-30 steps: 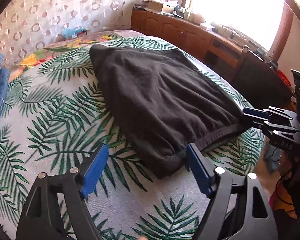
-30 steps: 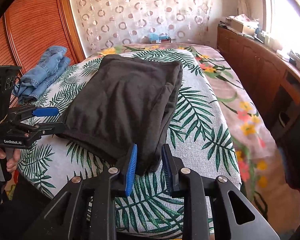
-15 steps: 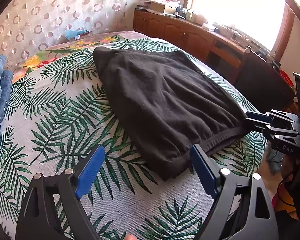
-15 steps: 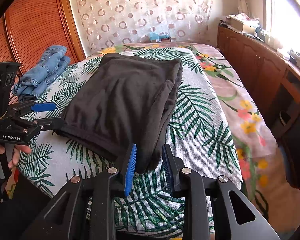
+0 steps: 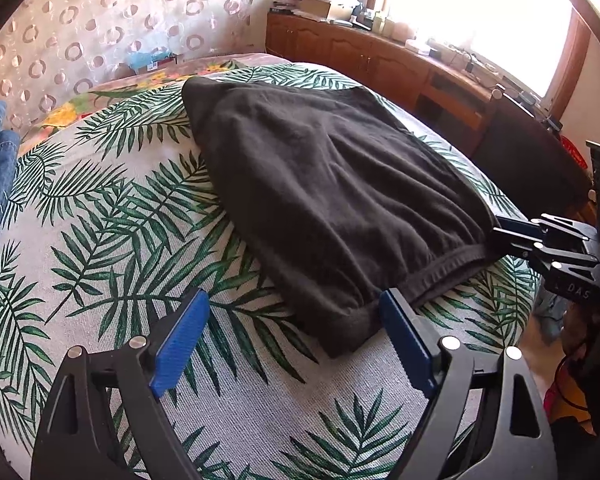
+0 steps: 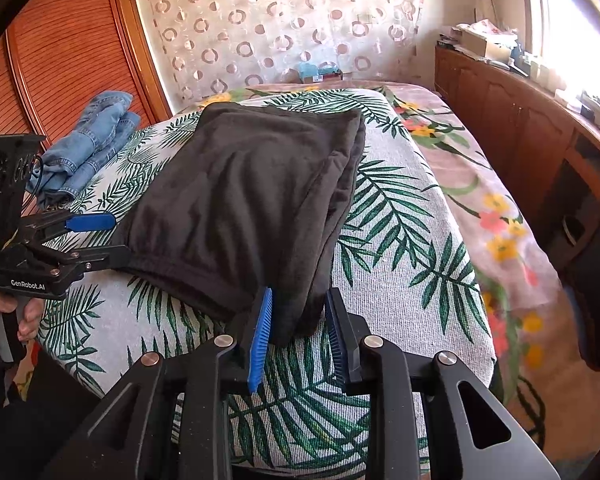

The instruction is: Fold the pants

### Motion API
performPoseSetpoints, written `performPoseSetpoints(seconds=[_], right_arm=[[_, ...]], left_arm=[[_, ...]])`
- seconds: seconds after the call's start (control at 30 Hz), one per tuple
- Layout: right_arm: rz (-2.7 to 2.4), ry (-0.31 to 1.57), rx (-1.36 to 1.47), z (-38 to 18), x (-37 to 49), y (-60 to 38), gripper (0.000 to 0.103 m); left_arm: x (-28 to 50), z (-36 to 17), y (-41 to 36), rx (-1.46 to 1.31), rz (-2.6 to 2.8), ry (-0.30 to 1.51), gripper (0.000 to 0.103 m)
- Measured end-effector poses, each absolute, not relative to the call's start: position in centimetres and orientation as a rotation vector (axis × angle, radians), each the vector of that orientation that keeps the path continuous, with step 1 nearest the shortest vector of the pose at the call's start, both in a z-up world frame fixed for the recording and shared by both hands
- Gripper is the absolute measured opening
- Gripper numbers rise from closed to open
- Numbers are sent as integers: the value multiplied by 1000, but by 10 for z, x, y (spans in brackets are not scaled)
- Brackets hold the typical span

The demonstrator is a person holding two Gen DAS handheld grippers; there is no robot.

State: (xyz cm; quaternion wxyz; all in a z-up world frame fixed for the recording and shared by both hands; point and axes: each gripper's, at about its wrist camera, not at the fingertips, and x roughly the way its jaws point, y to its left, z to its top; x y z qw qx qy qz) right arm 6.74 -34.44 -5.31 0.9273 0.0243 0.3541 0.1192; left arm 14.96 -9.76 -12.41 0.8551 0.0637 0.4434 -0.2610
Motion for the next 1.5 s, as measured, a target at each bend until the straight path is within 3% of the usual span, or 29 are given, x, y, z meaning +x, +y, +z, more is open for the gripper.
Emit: performPoseSetpoints(seconds=[0.37,0.5,0.57,0.67,1.5], right_arm=[[259,721,51,-56,69,-346,28],[254,719,47,-56,69,-344,27],[283,720,50,-56,69,-343,16],[298,723,51,-55,68,-343,14],[355,732,41,-39,30,-335,13]], left_arm=[[137,-121,-101,75,-644,925,40],[130,-120,-104,78,-666,925,31],[128,-118,-103,80,-667,922,25],[124,-116,-103,88,-662,921,18],[89,-110,-82,54,-661,914,16]])
